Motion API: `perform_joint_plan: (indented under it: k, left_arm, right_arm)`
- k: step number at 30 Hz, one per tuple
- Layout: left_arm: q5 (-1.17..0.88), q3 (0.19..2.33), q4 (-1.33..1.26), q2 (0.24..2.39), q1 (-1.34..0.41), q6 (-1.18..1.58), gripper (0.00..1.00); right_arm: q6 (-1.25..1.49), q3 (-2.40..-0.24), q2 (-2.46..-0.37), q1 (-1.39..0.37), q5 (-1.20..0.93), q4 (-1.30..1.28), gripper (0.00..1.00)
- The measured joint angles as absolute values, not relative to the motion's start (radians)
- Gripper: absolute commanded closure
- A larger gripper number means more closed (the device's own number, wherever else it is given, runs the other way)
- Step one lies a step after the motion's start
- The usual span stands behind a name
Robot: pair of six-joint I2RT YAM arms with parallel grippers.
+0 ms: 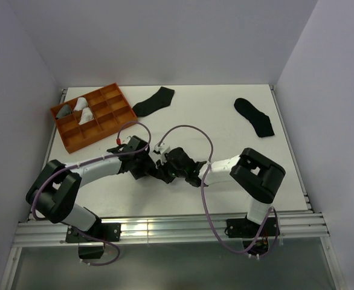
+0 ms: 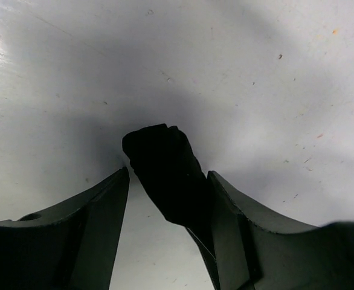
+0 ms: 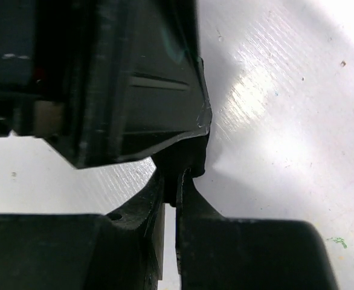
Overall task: Roll the socks
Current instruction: Roll the sock at the center of the board.
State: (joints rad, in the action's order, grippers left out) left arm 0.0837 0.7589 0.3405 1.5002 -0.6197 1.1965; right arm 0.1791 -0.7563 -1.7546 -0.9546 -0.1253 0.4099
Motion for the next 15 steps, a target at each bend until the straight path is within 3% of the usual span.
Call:
perform_joint_plan:
  k: [9,15]
  left_arm:
    - [0.085,0.750,0.307,1.501,-0.626,1.247,0.37]
    - [0.083,0.756,0.287,1.521,-0.630,1.261,0.45]
  right_arm:
    - [0.317,-0.751,-1.775,-0.868,-0.290,0.439,1.00]
    - [0.387,-0.752,-1.804,-0.826,-0.382,0.464,1.00]
